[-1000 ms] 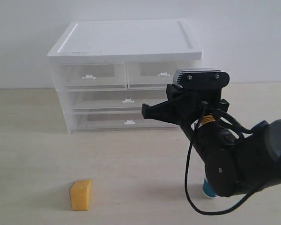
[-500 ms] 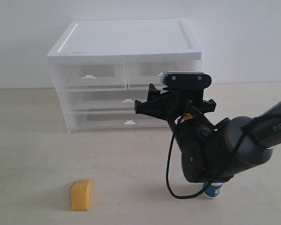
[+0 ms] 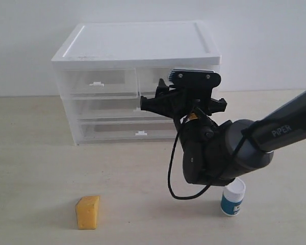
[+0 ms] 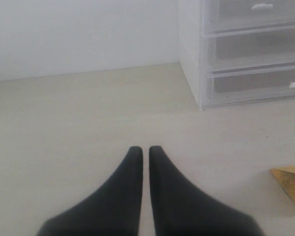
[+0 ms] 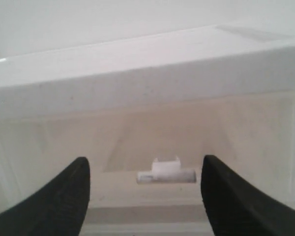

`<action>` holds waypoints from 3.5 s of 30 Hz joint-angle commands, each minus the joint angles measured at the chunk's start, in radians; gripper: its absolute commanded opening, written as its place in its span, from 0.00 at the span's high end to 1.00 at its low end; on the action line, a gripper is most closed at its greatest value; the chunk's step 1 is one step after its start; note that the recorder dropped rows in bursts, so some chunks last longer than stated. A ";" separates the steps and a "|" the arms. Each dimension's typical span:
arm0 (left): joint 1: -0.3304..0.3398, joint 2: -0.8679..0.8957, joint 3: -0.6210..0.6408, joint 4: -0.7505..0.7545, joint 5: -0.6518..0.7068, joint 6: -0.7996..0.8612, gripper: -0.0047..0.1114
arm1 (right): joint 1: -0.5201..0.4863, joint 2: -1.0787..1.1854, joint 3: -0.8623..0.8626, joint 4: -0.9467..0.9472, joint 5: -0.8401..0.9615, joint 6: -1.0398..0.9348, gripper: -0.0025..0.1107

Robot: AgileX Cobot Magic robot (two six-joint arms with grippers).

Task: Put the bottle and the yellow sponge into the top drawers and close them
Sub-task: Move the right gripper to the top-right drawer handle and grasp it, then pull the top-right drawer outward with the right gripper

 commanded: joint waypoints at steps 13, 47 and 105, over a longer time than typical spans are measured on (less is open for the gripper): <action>0.003 -0.003 0.004 0.001 -0.005 0.004 0.92 | 0.001 0.055 -0.075 0.156 0.021 -0.100 0.52; 0.003 -0.003 0.004 0.001 -0.005 0.004 0.92 | 0.130 -0.218 0.275 0.222 0.056 -0.098 0.98; 0.003 -0.003 0.004 0.001 -0.005 0.004 0.92 | 0.263 -0.627 0.407 0.503 1.114 -0.850 0.98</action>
